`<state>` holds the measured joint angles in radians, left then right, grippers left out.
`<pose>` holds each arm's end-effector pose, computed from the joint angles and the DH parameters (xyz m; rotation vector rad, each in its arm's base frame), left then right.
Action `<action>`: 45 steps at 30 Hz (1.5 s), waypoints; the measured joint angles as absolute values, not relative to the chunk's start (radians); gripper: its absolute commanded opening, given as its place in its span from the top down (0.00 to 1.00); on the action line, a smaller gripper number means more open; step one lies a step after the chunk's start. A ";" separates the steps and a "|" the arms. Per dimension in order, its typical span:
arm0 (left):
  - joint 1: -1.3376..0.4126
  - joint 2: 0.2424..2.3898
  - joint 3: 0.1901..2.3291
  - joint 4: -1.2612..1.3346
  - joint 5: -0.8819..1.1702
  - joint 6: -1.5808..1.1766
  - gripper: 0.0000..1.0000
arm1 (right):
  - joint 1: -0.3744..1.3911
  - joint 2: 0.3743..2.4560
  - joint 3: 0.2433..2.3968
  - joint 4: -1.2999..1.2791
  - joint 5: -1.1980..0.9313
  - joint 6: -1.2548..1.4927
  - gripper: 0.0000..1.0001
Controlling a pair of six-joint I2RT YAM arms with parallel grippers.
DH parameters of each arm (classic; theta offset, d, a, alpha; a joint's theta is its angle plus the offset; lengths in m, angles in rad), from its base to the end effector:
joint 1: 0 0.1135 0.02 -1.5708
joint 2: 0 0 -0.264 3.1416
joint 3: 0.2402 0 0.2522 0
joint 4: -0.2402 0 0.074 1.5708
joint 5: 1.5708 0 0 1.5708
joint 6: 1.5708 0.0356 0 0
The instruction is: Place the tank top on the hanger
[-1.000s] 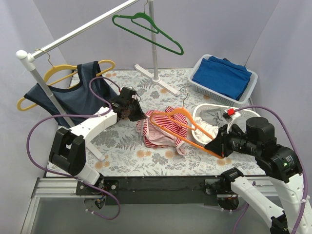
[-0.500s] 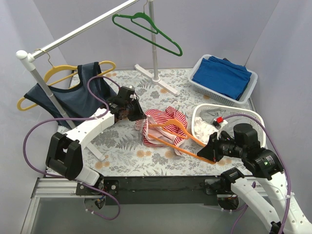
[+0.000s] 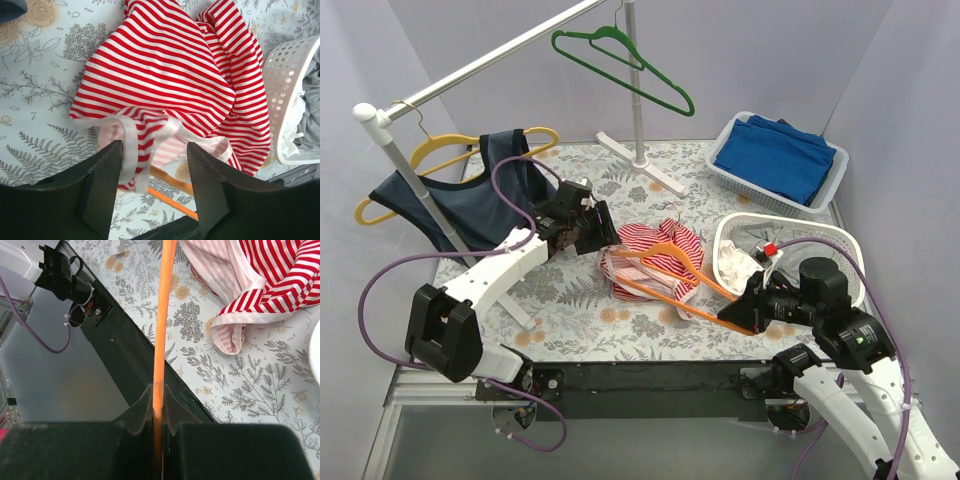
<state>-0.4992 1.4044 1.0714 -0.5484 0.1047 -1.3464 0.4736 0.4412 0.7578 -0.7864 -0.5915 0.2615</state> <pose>0.2590 -0.1454 0.2661 -1.0551 2.4627 -0.8515 0.0690 0.0577 0.3126 -0.6081 2.0311 1.0522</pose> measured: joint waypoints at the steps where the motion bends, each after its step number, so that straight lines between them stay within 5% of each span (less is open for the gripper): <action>1: -0.499 1.401 1.071 -0.554 0.100 -1.341 0.36 | 0.474 0.440 0.738 -0.772 -0.591 0.266 0.99; 7: -0.502 1.346 1.053 -0.601 0.023 -1.331 0.33 | 0.474 0.435 0.657 -0.685 -0.583 0.295 0.99; 21: -0.738 1.263 0.926 -0.681 -0.252 -1.479 0.58 | 0.474 0.445 0.601 -0.579 -0.580 0.315 0.99; 35: -0.761 1.335 0.938 -0.615 -0.432 -1.578 0.56 | 0.474 0.447 0.593 -0.572 -0.584 0.315 0.99; 45: -0.762 1.359 0.919 -0.511 -0.458 -1.586 0.76 | 0.474 0.447 0.593 -0.572 -0.587 0.316 0.99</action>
